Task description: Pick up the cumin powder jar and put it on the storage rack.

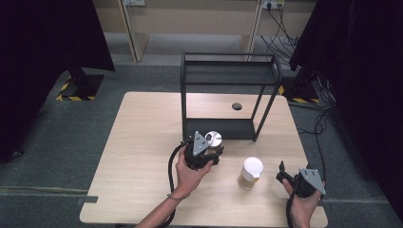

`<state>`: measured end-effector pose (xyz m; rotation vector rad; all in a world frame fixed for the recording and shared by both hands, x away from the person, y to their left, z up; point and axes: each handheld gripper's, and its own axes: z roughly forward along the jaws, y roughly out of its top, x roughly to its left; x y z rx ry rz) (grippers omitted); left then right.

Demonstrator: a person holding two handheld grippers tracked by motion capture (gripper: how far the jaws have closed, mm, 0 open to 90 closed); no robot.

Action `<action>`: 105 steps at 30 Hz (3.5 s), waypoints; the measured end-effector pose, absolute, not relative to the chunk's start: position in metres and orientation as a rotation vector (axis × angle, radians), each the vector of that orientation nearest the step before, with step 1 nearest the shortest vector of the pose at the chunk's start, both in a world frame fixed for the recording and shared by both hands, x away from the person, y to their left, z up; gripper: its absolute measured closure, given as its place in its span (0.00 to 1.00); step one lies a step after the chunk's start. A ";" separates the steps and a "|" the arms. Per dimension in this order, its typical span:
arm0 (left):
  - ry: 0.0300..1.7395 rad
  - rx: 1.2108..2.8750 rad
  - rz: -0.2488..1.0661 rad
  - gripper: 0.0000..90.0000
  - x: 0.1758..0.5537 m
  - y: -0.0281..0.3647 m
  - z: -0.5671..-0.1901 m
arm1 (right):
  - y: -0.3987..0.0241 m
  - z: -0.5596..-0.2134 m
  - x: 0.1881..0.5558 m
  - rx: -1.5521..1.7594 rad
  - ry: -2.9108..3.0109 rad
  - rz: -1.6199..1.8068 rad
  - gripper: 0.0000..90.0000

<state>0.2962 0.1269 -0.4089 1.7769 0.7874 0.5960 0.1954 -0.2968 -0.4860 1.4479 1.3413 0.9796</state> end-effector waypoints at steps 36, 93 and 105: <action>0.730 1.735 0.698 0.34 0.290 0.137 -0.337 | -0.296 -0.486 0.196 1.454 1.336 0.977 0.06; 0.753 1.671 0.720 0.34 0.307 0.138 -0.261 | -0.295 -0.484 0.198 1.461 1.343 0.971 0.06; 0.757 1.664 0.725 0.34 0.311 0.140 -0.247 | -0.295 -0.484 0.198 1.460 1.344 0.971 0.06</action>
